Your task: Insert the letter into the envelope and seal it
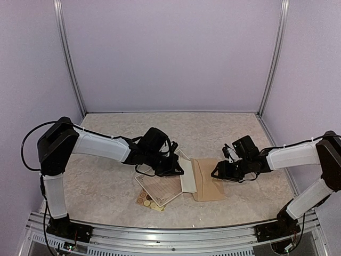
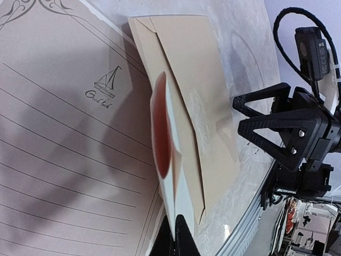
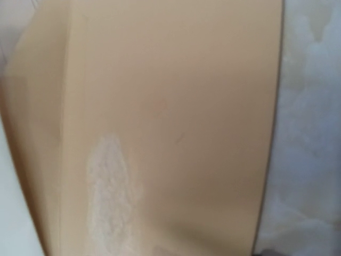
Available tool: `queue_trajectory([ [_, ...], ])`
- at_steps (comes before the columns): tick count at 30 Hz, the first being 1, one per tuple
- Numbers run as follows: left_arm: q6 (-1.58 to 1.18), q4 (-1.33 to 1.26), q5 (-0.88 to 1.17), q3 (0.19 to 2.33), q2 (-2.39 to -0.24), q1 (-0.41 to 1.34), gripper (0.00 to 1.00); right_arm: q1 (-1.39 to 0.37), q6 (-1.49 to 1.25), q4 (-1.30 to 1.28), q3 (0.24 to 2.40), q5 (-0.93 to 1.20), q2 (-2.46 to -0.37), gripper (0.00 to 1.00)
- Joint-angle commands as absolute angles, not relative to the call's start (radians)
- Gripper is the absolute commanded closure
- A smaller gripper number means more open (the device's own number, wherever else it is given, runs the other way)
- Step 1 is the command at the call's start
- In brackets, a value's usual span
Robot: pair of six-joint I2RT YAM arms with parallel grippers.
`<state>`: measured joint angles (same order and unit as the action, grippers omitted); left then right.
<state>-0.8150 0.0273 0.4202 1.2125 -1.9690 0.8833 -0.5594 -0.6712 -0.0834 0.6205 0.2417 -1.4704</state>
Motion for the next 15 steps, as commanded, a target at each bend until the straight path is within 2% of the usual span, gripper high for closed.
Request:
queue_trajectory([
  [1, -0.807, 0.008, 0.434, 1.226, -2.009, 0.874, 1.00, -0.554, -0.672, -0.047, 0.609, 0.258, -1.490, 0.40],
  [15, -0.782, 0.049, 0.462, 1.282, -2.081, 0.868, 1.00, -0.580, -0.680, -0.002, 0.609, 0.290, -1.551, 0.41],
])
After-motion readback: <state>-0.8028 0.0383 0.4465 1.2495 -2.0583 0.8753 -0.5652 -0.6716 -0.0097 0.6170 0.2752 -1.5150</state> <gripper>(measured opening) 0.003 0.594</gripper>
